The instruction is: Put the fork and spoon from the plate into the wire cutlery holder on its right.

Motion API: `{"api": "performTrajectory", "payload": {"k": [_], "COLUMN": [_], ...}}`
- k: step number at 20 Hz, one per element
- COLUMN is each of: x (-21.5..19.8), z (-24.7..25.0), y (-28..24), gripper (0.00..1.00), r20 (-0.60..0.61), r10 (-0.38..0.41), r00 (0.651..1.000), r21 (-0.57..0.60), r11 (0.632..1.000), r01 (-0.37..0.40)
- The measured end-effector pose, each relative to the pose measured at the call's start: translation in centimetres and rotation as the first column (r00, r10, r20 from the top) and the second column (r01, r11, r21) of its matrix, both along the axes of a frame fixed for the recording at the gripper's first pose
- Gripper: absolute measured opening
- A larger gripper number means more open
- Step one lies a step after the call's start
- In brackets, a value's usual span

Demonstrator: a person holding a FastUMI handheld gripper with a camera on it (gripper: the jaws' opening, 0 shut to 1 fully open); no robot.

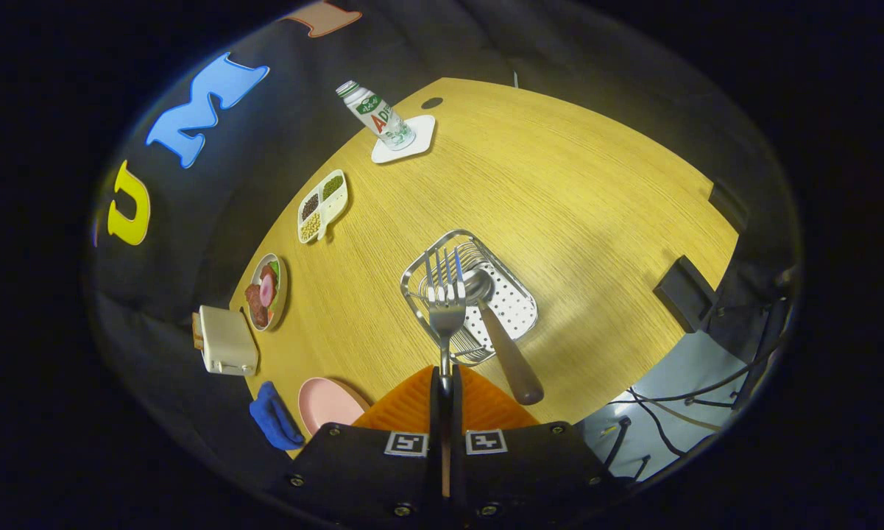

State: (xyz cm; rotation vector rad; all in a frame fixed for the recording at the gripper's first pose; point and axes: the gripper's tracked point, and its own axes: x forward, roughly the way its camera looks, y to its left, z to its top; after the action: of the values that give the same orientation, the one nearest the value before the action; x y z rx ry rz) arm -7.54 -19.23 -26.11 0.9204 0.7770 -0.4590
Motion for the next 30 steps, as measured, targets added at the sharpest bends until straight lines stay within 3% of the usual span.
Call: {"api": "performTrajectory", "payload": {"k": [10,11,15,22,25,30], "x": [0.4,0.4,0.3,0.6,0.4,1.2], "z": [0.1,0.2,0.7,2.1,3.2,8.6], "y": [-0.9,-1.1,-1.8,-2.3,-2.9,-4.5], "gripper": [0.07,0.14,0.23,0.23,0.23,0.23], "r20": [0.010,0.016,0.026,0.064,0.066,0.169], "r10": [-0.033,-0.037,-0.049,-0.056,-0.024,-0.020], "r00": [0.999,0.999,0.998,0.996,0.998,0.985], "r21": [0.003,-0.001,-0.024,-0.033,-0.137,-0.331], "r11": [0.999,0.999,0.998,0.998,0.990,0.940], "r01": [0.033,0.037,0.049,0.058,0.033,0.076]}}
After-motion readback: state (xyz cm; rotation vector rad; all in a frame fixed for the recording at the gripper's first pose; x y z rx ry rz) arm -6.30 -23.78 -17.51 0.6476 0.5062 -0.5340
